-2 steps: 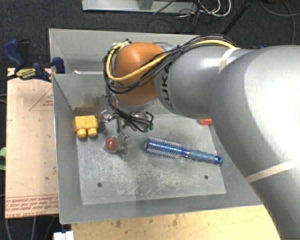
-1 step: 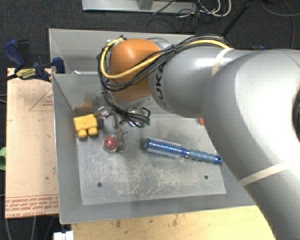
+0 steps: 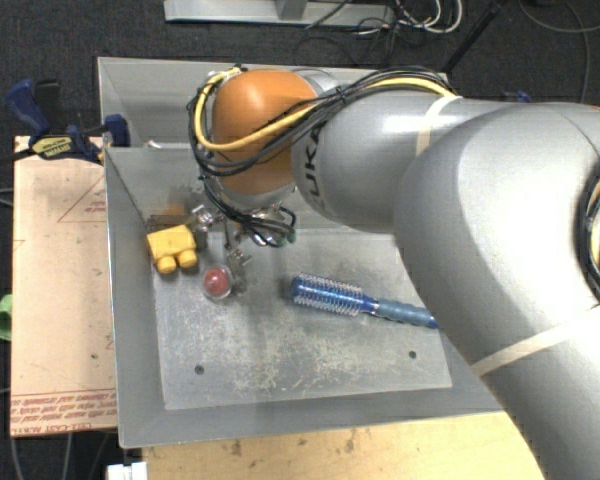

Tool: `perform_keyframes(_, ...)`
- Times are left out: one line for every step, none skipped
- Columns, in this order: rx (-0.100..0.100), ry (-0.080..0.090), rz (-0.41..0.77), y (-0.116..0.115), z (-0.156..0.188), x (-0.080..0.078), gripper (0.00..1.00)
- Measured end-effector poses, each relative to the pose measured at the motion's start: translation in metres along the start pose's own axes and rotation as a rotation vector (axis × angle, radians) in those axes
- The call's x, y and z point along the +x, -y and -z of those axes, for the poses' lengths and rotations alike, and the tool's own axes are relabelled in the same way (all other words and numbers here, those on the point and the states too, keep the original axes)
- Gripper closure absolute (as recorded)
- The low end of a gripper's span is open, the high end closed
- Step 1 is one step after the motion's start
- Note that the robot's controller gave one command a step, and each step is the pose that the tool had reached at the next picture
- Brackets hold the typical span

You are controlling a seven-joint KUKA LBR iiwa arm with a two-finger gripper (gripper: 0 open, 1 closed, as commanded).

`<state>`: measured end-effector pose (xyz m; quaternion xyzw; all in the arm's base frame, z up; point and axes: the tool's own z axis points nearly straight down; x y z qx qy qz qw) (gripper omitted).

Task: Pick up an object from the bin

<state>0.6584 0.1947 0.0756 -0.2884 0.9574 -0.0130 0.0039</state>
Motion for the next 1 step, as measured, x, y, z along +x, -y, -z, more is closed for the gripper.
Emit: perform_keyframes(-0.002,0.001,0.004,-0.0148,-0.0001,-0.0132,0.00)
